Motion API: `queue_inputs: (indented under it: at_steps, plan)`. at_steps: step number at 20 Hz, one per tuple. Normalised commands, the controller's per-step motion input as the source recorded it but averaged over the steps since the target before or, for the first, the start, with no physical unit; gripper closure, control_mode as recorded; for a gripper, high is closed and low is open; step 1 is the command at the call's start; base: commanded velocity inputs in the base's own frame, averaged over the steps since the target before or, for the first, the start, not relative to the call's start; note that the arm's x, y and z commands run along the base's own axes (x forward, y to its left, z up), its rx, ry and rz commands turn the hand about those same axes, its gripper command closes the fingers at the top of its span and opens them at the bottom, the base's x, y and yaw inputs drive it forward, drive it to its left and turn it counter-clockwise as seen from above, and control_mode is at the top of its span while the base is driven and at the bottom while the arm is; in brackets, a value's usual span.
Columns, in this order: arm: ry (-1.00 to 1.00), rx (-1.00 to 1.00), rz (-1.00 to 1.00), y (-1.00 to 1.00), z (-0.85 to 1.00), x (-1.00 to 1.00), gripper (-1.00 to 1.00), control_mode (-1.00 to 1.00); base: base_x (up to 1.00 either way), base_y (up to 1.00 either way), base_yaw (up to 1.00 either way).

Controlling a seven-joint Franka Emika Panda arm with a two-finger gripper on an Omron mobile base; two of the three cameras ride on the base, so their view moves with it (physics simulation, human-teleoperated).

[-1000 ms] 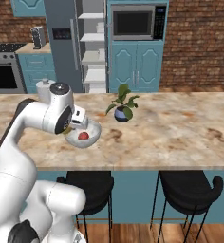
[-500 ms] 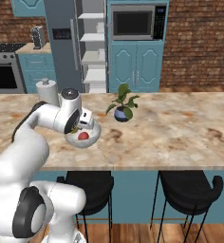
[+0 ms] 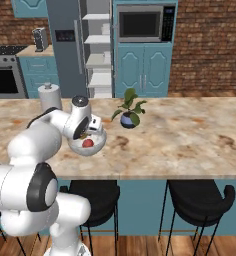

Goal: Retrieve the peach and apple from the fridge and place them into the bowl on the dining table.

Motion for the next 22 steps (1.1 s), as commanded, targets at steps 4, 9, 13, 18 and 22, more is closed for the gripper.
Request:
queue_inputs:
  at_steps: [4, 9, 13, 18, 22]
  plan:
    - [0.0, 0.0, 0.0, 0.03, -0.18, 0.04, 1.0, -1.0, 0.0, 0.0, 0.0]
    - [0.0, 0.0, 0.0, 0.16, -0.18, 0.17, 1.0, -1.0, 0.0, 0.0, 0.0]
    - [0.0, 0.0, 0.0, 0.11, -0.16, 0.4, 1.0, -1.0, 0.0, 0.0, 0.0]
    - [0.0, 0.0, 0.0, 0.01, -0.12, 0.47, 1.0, -1.0, 0.0, 0.0, 0.0]
    - [0.0, 0.0, 0.0, 0.0, -0.14, 0.32, 1.0, -1.0, 0.0, 0.0, 0.0]
